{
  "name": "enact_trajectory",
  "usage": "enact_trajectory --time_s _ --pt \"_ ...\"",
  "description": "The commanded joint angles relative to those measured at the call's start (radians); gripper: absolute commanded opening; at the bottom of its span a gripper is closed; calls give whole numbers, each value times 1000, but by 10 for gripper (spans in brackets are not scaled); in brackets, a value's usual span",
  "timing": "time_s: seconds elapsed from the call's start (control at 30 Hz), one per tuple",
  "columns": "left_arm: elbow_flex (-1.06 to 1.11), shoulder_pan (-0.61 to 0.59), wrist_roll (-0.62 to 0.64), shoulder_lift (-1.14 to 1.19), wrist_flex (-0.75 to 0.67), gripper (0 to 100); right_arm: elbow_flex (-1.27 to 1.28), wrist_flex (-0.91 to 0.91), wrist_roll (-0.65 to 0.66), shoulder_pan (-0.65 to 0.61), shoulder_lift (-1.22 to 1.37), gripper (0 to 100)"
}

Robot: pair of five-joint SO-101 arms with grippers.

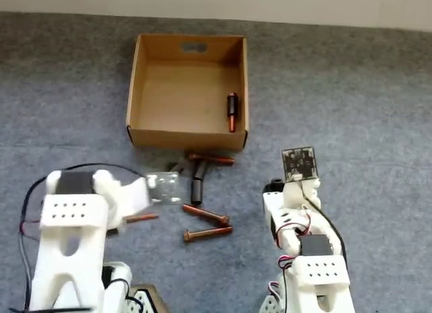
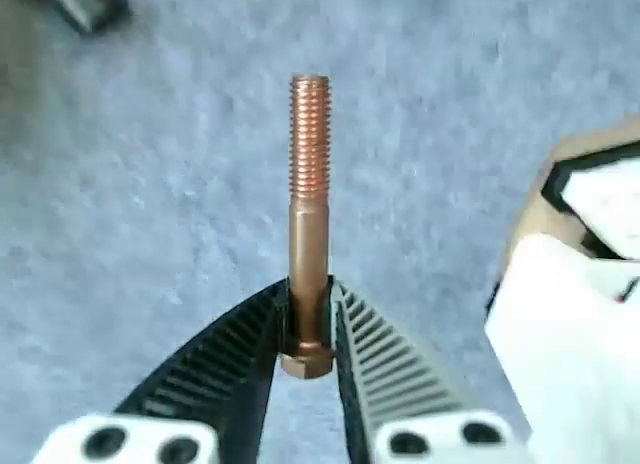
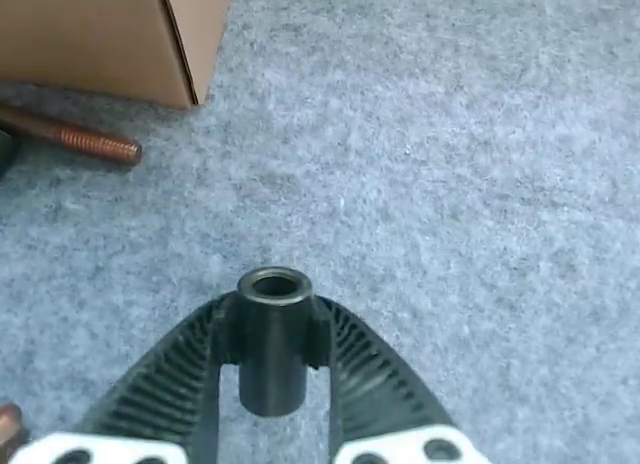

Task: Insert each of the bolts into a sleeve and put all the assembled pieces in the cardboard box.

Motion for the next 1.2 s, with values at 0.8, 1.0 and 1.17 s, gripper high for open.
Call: enact_trajectory --time_s 0.8,1.0,1.17 --pt "251 -5 -104 -28 -428 230 -12 4 -8 7 -18 5" --pt "206 -27 -43 -31 -468 231 -10 4 -8 7 -18 5" --pt "35 -24 278 -31 -376 231 -10 4 -8 7 -18 5"
